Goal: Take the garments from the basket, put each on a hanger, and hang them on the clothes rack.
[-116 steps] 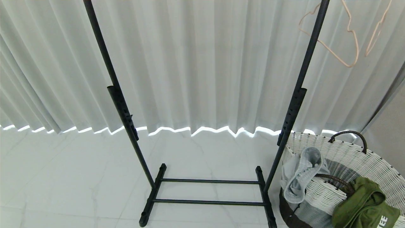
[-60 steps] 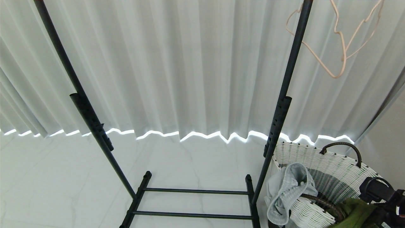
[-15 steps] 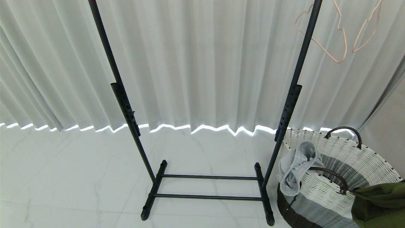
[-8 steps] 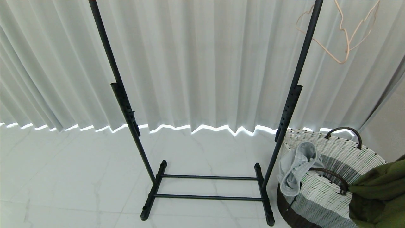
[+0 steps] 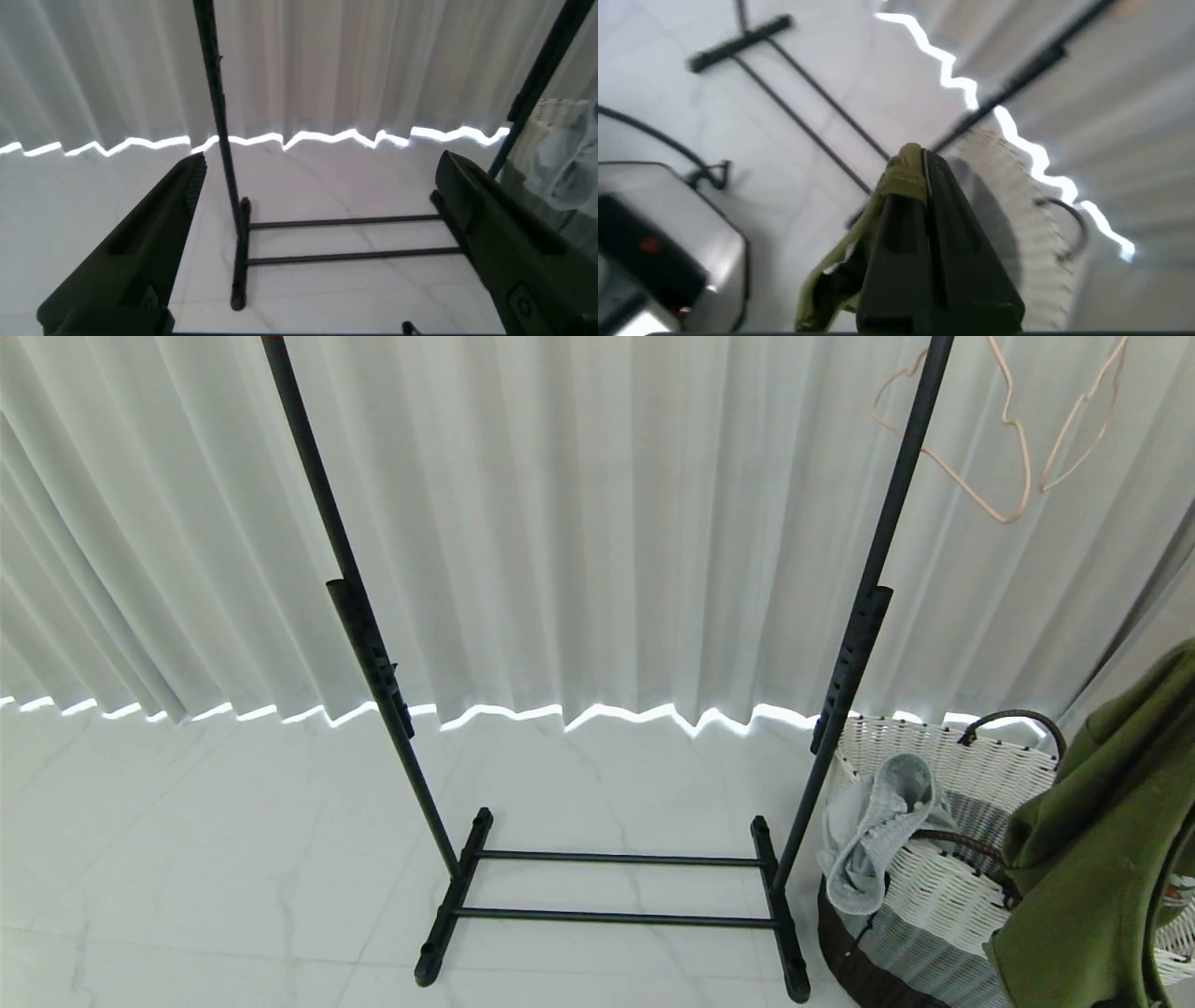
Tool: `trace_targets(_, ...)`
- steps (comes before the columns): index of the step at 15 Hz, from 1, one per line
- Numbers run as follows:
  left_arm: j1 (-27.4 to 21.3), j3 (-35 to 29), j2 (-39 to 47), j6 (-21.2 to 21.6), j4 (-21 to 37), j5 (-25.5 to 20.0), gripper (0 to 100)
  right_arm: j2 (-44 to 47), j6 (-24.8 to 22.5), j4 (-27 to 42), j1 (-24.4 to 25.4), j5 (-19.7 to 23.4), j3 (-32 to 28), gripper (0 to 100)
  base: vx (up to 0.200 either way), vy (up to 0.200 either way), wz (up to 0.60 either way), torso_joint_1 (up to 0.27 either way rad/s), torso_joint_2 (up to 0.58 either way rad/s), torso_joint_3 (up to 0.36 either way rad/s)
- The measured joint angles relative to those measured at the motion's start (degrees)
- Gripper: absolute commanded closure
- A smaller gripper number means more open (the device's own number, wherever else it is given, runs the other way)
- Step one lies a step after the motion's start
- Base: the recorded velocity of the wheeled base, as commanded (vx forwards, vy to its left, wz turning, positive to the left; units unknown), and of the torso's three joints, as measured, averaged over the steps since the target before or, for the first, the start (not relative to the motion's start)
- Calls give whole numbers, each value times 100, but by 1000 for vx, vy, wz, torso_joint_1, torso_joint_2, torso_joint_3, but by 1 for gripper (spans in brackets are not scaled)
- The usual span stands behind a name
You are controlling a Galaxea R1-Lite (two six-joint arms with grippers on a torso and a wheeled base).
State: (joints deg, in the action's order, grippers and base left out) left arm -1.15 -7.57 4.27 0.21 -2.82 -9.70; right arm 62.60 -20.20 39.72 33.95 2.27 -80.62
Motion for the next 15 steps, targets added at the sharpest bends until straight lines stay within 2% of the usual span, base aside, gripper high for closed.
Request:
trace_targets(2, -201, -701, 647, -21, -20, -85, 0, 286, 167, -323, 328, -4, 0, 100, 0, 0, 0, 0, 0, 0)
trace_targets(5, -668, -1902, 1971, 294, -35, -222, 0, 512, 165, -378, 452, -213, 40, 100, 0, 0, 0, 0, 0, 0)
trace_targets(7, -1193, -2599, 2935, 428, -41, -233, 0, 564, 167, -419, 468, -689, 193, 100, 0, 0, 0, 0, 0, 0)
trace_targets(8, -1497, -2909, 3415, 455, -44, -217, 0, 571, 184, -512, 474, -757, 289, 100, 0, 0, 0, 0, 0, 0)
trace_targets(12, -3157, -3771, 5348, 356, -139, 229, 0, 560, 340, -1514, 478, -774, 818, 100, 0, 0, 0, 0, 0, 0)
trace_targets(15, -4559, -4107, 6566, -340, -317, 1013, 0, 553, 332, -1586, 480, -798, 956, 100, 0, 0, 0, 0, 0, 0)
